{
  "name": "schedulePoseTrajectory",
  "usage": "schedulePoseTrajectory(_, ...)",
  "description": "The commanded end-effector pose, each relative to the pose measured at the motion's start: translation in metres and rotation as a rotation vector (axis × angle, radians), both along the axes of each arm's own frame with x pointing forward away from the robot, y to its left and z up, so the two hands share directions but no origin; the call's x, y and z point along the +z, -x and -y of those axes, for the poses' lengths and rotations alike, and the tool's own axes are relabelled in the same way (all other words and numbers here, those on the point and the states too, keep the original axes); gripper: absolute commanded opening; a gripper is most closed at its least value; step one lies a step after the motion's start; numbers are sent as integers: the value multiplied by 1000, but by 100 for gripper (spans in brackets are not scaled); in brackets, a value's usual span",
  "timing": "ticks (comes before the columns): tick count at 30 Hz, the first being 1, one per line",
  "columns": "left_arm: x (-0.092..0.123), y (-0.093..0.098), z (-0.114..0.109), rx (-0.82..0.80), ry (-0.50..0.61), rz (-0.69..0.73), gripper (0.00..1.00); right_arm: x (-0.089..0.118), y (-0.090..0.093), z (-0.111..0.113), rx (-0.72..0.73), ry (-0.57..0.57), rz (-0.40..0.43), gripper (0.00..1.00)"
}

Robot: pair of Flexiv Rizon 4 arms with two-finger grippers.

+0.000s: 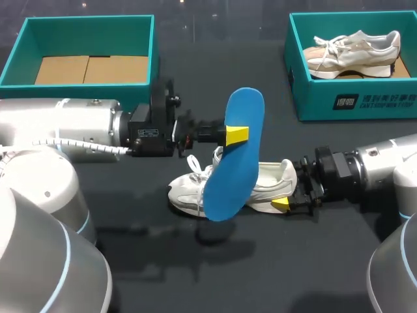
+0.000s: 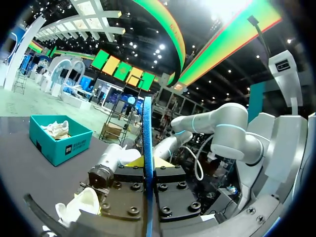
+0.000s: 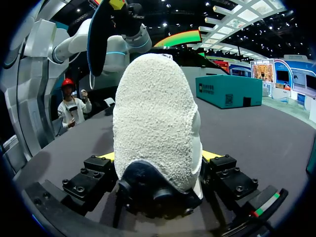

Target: Take the shoe out of the shoebox, open the shoe tongue, remove and reinsert the insole, then place the shoe into the shoebox

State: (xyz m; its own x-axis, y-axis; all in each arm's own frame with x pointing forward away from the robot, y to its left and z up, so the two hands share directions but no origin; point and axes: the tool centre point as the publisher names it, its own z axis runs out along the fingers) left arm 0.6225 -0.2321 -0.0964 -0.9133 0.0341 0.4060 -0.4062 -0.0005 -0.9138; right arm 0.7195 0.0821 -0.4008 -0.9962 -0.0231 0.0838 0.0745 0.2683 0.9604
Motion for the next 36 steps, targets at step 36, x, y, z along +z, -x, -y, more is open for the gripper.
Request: schedulePoseTrajectory(36, 12, 33, -24, 56, 59, -30, 0, 0, 1, 0, 0, 3, 0, 0)
